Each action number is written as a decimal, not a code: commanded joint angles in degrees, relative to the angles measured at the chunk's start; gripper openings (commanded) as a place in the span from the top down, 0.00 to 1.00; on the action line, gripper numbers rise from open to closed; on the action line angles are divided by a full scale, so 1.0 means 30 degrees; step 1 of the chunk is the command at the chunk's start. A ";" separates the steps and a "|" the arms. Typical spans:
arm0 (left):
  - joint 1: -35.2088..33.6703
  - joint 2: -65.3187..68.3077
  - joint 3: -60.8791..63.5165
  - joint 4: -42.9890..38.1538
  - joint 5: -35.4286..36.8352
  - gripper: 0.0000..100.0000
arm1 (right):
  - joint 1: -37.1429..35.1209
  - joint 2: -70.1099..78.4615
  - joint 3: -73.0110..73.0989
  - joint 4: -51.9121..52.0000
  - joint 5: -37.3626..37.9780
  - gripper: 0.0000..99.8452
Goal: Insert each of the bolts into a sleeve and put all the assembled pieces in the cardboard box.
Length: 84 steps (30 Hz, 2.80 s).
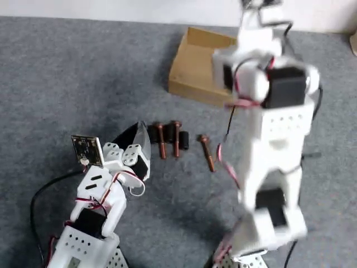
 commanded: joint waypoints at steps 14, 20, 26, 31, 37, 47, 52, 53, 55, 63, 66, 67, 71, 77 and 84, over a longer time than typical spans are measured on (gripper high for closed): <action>-0.0249 1.0857 -0.6315 0.1260 0.0059 0.99 | 0.1451 -2.0293 3.3304 -0.9597 0.0938 0.60; -0.1978 1.7333 -0.9802 0.1289 0.1407 0.99 | -0.0835 -1.8857 3.4916 -1.3758 -0.1963 0.60; -0.2916 1.7245 -1.0007 0.1289 0.2168 0.99 | -0.3619 -1.5223 3.5912 -1.8066 -0.4161 0.60; -0.3062 1.7245 -1.0007 0.1289 0.2168 0.99 | -0.5641 -1.1824 3.4535 -2.0850 -0.6212 0.60; -0.3297 1.7245 -1.0066 0.1231 0.2198 0.99 | -0.6696 -0.7604 3.1868 -2.2139 -0.8498 0.60; -0.3824 1.7216 -1.0125 0.1201 0.2227 0.99 | -0.5846 -0.3971 3.0344 -2.2227 -1.0315 0.60; -0.3766 1.7245 -1.0125 0.1201 0.2227 0.99 | -0.5114 -0.3853 3.0315 -2.2755 -1.0286 0.60; -0.3766 1.7245 -1.0125 0.1201 0.2227 0.99 | -0.5143 -0.3824 3.0374 -2.2989 -1.0227 0.60; -0.3766 1.7245 -1.0125 0.1201 0.2227 0.99 | -0.5143 -0.3824 3.0432 -2.3311 -1.0227 0.61; -0.3766 1.7245 -1.0125 0.1201 0.2227 0.99 | -0.5114 -0.3795 3.0432 -2.4630 -1.0198 0.81; -0.3766 1.7245 -1.0095 0.1201 0.2227 0.99 | -0.5114 -0.3795 3.0462 -2.5099 -1.0198 0.82; -0.3766 1.7245 -1.0095 0.1201 0.2227 0.99 | -0.5114 -0.3795 3.0462 -2.5099 -1.0198 0.82; -0.3766 1.7245 -1.0066 0.1201 0.2227 0.99 | -0.5084 -0.3736 3.0520 -2.5099 -1.0198 0.82; -0.3766 1.7245 -1.0037 0.1201 0.2227 0.99 | -0.3941 -0.1158 3.0403 -2.5011 -1.0198 0.82; -0.3766 1.7245 -1.0037 0.1201 0.2227 0.99 | -0.3736 0.0249 2.9495 -2.4982 -1.0227 0.82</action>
